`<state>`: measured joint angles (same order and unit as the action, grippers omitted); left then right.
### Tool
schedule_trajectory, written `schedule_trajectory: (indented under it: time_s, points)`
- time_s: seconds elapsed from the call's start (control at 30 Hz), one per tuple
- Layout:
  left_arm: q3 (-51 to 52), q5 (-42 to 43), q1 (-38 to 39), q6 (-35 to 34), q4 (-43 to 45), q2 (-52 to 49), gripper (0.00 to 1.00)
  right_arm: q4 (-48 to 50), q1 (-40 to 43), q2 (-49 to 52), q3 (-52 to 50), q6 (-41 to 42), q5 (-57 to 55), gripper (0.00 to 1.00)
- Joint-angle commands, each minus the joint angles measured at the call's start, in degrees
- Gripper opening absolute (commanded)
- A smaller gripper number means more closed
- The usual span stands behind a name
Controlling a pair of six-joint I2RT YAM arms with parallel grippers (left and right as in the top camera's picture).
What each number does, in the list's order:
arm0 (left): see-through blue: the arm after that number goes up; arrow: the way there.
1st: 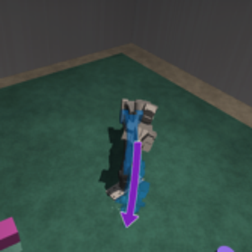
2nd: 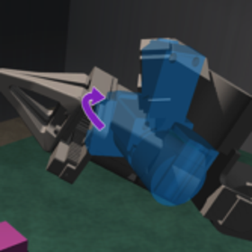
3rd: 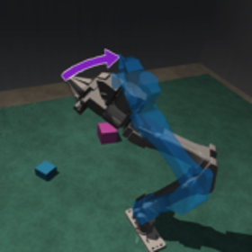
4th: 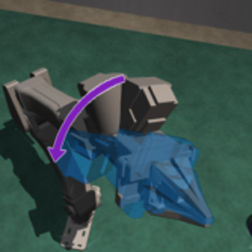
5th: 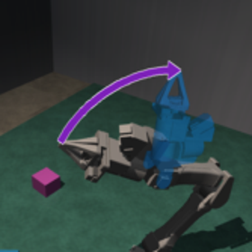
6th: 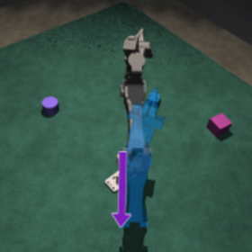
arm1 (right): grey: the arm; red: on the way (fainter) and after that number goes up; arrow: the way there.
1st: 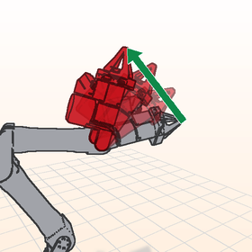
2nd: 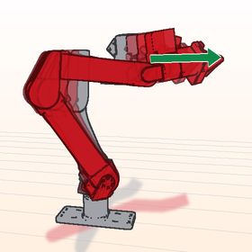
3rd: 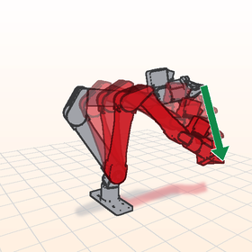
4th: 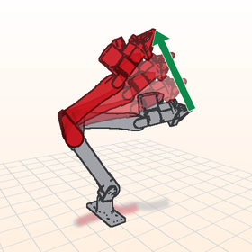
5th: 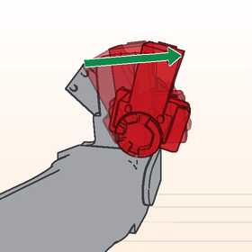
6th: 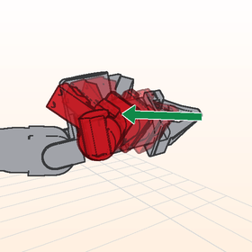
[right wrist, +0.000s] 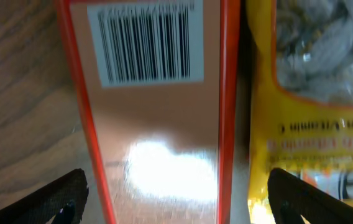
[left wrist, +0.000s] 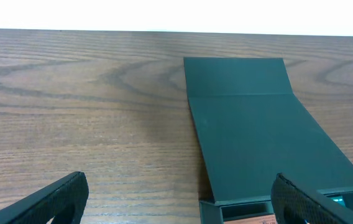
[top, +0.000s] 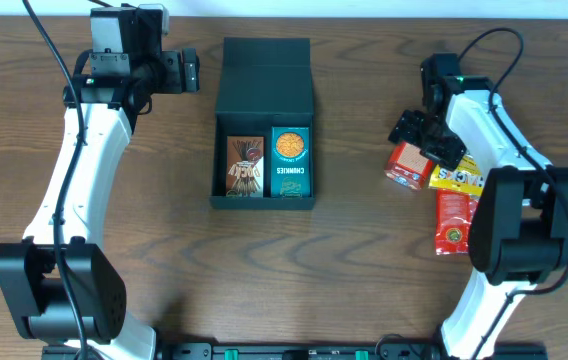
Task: Pack container
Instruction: 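Carry the red-orange box into the black box and lower it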
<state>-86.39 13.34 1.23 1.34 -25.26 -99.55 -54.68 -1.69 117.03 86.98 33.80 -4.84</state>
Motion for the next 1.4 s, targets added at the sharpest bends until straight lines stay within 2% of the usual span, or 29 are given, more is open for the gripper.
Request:
schedule_trajectory:
  time_s: [0.0, 0.5, 0.6, 0.73, 0.9, 1.17, 1.37]
  points:
    - [-0.37, -0.39, -0.22, 0.42, 0.07, -0.42, 0.95, 1.38, 0.28, 1.4, 0.35, -4.04, 2.03, 0.9]
    - [-0.37, -0.22, -0.2, 0.39, 0.02, -0.42, 0.95, 2.67, 0.33, 5.07, 0.35, -5.79, 5.33, 0.88]
    - [-0.37, -0.22, -0.2, 0.39, 0.04, -0.42, 0.95, 2.69, 0.33, 5.07, 0.35, -6.62, 5.51, 0.79]
    - [-0.37, -0.22, -0.2, 0.39, 0.04, -0.42, 0.95, 2.69, 0.26, 5.07, 0.35, -8.31, 6.58, 0.73]
    - [-0.37, -0.22, -0.2, 0.39, 0.07, -0.42, 0.95, 2.54, 0.11, 5.07, 1.01, -11.58, 9.55, 0.74]
    - [-0.37, 0.24, -0.2, 0.37, 0.09, -0.42, 0.95, -1.38, -1.31, 5.07, 10.29, -17.16, 13.27, 0.75]
    - [-0.37, 0.24, -0.2, 0.35, 0.04, -0.42, 0.95, -7.93, -6.27, 5.07, 20.59, -21.29, 13.25, 0.69]
